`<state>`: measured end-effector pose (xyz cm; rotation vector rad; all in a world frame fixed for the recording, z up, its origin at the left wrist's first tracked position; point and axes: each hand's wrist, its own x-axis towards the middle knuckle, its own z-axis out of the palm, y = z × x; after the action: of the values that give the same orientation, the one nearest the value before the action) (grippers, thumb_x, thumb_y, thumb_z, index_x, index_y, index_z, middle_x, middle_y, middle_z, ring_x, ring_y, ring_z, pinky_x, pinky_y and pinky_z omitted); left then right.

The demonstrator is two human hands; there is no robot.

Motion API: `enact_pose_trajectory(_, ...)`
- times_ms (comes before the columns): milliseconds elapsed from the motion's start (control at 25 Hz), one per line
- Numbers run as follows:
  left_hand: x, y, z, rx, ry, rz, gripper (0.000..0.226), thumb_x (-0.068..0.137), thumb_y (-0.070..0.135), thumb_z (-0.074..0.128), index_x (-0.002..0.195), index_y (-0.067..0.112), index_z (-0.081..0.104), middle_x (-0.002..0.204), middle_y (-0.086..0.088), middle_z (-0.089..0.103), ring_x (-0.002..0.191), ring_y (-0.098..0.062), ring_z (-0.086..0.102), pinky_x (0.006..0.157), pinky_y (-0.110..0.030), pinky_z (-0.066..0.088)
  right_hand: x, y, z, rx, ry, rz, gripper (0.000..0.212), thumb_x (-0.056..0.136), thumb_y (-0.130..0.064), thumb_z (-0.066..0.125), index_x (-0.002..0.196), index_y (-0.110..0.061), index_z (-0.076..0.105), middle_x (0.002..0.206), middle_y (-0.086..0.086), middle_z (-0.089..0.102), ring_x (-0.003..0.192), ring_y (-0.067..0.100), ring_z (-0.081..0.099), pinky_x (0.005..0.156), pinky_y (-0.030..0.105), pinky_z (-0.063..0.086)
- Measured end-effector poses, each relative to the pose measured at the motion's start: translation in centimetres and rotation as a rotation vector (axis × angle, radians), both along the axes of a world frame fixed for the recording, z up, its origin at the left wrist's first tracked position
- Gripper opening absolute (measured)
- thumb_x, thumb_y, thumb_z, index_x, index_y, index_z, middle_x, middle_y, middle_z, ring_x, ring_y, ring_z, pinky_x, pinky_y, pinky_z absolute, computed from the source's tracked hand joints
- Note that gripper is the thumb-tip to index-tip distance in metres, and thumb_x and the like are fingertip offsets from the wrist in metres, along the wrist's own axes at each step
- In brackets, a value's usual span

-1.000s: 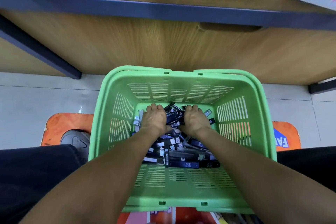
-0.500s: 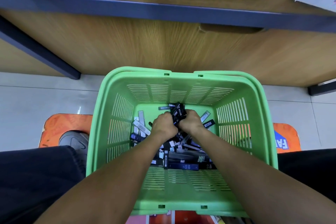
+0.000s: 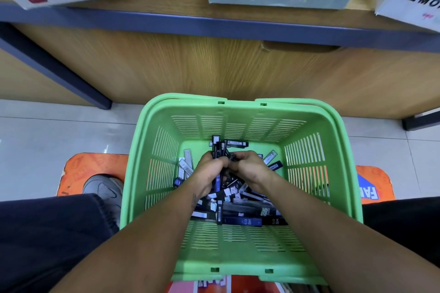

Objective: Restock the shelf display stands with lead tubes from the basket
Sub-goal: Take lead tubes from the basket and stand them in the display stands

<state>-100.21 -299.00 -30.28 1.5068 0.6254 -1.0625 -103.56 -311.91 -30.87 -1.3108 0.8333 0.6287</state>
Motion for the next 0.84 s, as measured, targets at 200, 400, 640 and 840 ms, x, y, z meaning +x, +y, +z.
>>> enact_pose_trajectory(200,-0.5,-0.1,-0.1,0.020,-0.048,-0.116,0.090,0.064,0.060,0.085,0.126,0.009,0.045,0.129,-0.006,0.060,0.121,-0.024,0.057,0.107,-0.048,0.047,-0.1,-0.4,0.7,-0.207,-0.015,0.218,0.015,0.087,-0.010,0.078,0.101,-0.009,0.075,0.101,0.006,0.077,0.099,0.018,0.072,0.098,0.035,0.055)
enact_pose_trajectory(400,-0.3,-0.1,0.0,-0.013,-0.083,-0.068,0.061,0.077,0.033,0.085,0.116,0.007,0.046,0.116,-0.009,0.067,0.110,-0.022,0.061,0.086,-0.038,0.052,-0.6,-1.8,2.0,-0.053,-0.043,0.205,0.019,0.083,0.007,0.074,0.099,-0.003,0.075,0.092,0.009,0.078,0.091,0.021,0.073,0.086,0.031,0.059)
enact_pose_trajectory(640,0.4,0.4,3.5,-0.097,-0.143,-0.151,0.049,0.077,0.016,0.085,0.115,0.001,0.058,0.095,-0.013,0.074,0.073,-0.019,0.066,0.049,-0.027,0.044,0.2,-4.6,6.4,0.011,0.020,0.204,0.030,0.084,0.010,0.071,0.112,0.003,0.065,0.095,0.020,0.076,0.085,0.027,0.076,0.067,0.027,0.061)
enact_pose_trajectory(840,1.5,1.3,9.4,-0.163,-0.194,-0.272,0.025,0.086,0.001,0.070,0.106,-0.008,0.059,0.073,-0.011,0.065,0.054,-0.014,0.058,0.042,-0.022,0.040,1.2,-6.7,12.2,0.131,-0.079,0.263,0.032,0.089,0.015,0.060,0.120,0.006,0.062,0.104,0.030,0.072,0.096,0.036,0.074,0.073,0.030,0.063)
